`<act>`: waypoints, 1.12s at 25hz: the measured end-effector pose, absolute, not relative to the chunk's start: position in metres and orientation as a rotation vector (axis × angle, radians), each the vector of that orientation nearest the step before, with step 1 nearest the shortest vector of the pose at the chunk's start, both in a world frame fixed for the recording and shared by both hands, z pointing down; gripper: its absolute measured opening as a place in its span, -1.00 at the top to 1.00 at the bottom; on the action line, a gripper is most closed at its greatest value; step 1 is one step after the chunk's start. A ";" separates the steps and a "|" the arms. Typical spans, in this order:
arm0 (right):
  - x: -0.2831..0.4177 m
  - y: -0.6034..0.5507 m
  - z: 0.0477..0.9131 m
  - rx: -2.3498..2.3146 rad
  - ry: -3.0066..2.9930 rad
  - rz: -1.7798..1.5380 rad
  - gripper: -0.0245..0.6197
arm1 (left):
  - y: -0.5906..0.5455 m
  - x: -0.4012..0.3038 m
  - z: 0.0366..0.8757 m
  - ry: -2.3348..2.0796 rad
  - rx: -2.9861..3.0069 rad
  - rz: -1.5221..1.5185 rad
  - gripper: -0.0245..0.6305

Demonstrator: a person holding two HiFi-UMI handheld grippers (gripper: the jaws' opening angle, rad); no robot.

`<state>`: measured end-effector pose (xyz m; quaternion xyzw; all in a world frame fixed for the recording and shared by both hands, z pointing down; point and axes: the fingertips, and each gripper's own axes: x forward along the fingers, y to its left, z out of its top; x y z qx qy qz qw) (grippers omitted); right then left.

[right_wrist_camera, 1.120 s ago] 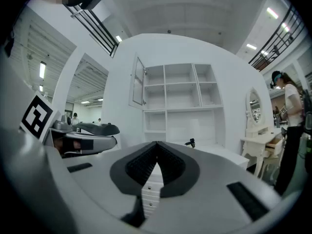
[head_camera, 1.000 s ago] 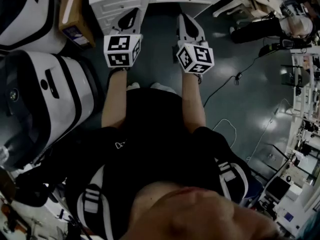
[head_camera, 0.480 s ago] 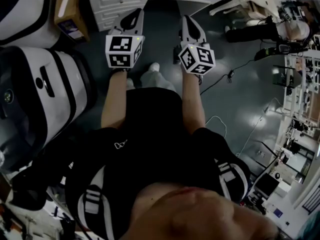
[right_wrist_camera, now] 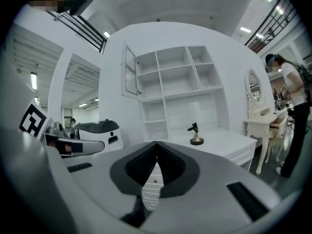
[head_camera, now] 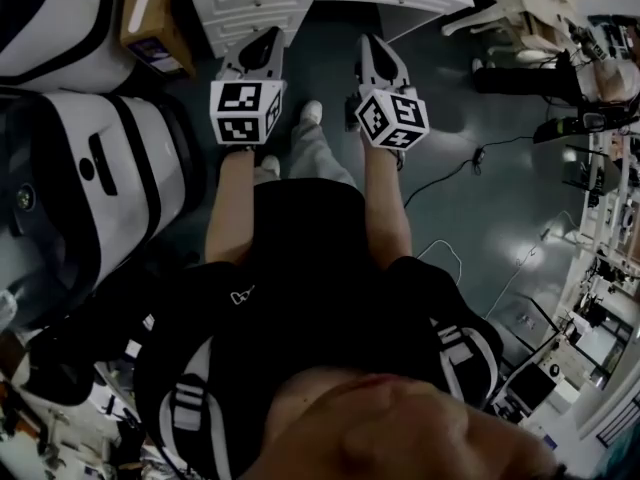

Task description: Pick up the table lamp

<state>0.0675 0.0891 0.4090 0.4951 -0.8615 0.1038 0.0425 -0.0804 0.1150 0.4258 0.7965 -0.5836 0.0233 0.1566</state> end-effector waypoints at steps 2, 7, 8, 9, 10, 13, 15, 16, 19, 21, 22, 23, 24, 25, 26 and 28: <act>0.063 0.084 0.416 1.492 -2.641 0.340 0.87 | 0.110 -0.084 0.432 -1.679 2.263 0.091 0.90; 0.069 0.065 0.433 1.484 -2.623 0.397 0.87 | 0.091 -0.077 0.444 -1.669 2.240 0.121 0.90; 0.073 0.060 0.435 1.487 -2.616 0.406 0.87 | 0.087 -0.072 0.446 -1.661 2.239 0.133 0.90; 0.077 0.056 0.437 1.493 -2.608 0.414 0.87 | 0.082 -0.067 0.449 -1.650 2.241 0.149 0.90; 0.081 0.051 0.438 1.502 -2.597 0.420 0.87 | 0.077 -0.060 0.452 -1.637 2.244 0.163 0.90; 0.101 0.034 0.442 1.531 -2.560 0.435 0.87 | 0.058 -0.040 0.457 -1.591 2.260 0.168 0.90; 0.115 0.022 0.444 1.549 -2.539 0.443 0.87 | 0.043 -0.027 0.457 -1.567 2.270 0.163 0.90; 0.121 0.016 0.445 1.558 -2.530 0.447 0.87 | 0.036 -0.021 0.457 -1.557 2.273 0.164 0.90; 0.136 0.000 0.446 1.580 -2.514 0.455 0.87 | 0.017 -0.007 0.459 -1.535 2.281 0.162 0.90; 0.144 -0.012 0.445 1.586 -2.510 0.464 0.87 | 0.005 0.001 0.459 -1.527 2.283 0.166 0.90; 0.147 -0.017 0.445 1.586 -2.509 0.472 0.87 | -0.001 0.005 0.458 -1.524 2.282 0.170 0.90; 0.151 -0.022 0.446 1.586 -2.509 0.482 0.87 | -0.005 0.009 0.458 -1.523 2.280 0.175 0.90; 0.153 -0.027 0.447 1.585 -2.510 0.492 0.87 | -0.010 0.011 0.458 -1.524 2.279 0.183 0.90; 0.155 -0.032 0.448 1.583 -2.512 0.500 0.87 | -0.014 0.013 0.459 -1.529 2.278 0.194 0.90; 0.156 -0.038 0.448 1.579 -2.517 0.504 0.87 | -0.019 0.013 0.460 -1.540 2.279 0.210 0.90; 0.157 -0.050 0.448 1.567 -2.531 0.494 0.87 | -0.030 0.012 0.462 -1.572 2.284 0.253 0.90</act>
